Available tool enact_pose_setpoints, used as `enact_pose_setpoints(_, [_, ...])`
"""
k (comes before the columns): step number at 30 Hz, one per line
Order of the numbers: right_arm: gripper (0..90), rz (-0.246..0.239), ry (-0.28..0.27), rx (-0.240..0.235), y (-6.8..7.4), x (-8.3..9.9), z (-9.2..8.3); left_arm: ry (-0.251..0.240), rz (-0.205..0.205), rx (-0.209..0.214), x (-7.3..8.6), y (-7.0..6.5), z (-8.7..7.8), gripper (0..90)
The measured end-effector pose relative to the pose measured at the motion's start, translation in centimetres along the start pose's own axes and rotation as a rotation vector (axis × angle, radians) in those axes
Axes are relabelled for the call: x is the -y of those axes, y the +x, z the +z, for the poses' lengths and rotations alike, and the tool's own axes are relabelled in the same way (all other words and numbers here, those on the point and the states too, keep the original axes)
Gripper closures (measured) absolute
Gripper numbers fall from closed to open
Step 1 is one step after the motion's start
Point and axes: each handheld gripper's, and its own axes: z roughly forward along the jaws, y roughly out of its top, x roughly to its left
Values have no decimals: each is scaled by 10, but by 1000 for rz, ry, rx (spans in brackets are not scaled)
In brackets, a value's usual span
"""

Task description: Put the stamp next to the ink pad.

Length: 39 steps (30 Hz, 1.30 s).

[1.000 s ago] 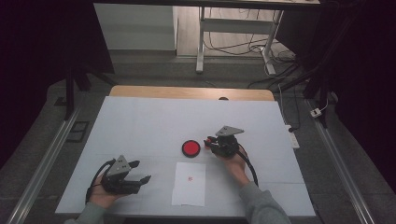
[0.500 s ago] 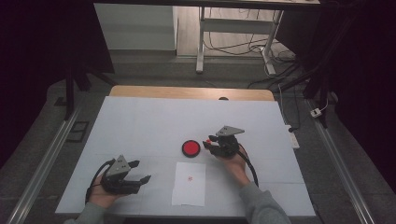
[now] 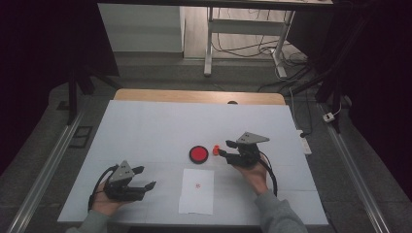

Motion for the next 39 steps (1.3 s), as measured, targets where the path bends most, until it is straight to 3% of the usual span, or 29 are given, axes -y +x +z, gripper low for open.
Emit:
enact_pose_setpoints(13, [459, -5, 28, 9, 0, 40, -65, 2, -13, -3, 0, 4, 1, 277])
enact_pose_setpoints(16, [462, -1, 12, 2, -1, 50, -82, 3, -16, -5, 0, 5, 1, 276])
enact_pose_setpoints(23, [459, -10, 17, 42, -1, 65, -110, 5, -19, -5, 0, 6, 2, 277])
enact_pose_setpoints(30, [463, 12, 31, 53, -9, 78, -117, 6, -16, -4, 0, 6, 1, 276])
enact_pose_setpoints(39, [459, -5, 47, 54, -7, 77, -116, 12, -17, -3, 0, 6, 2, 276])
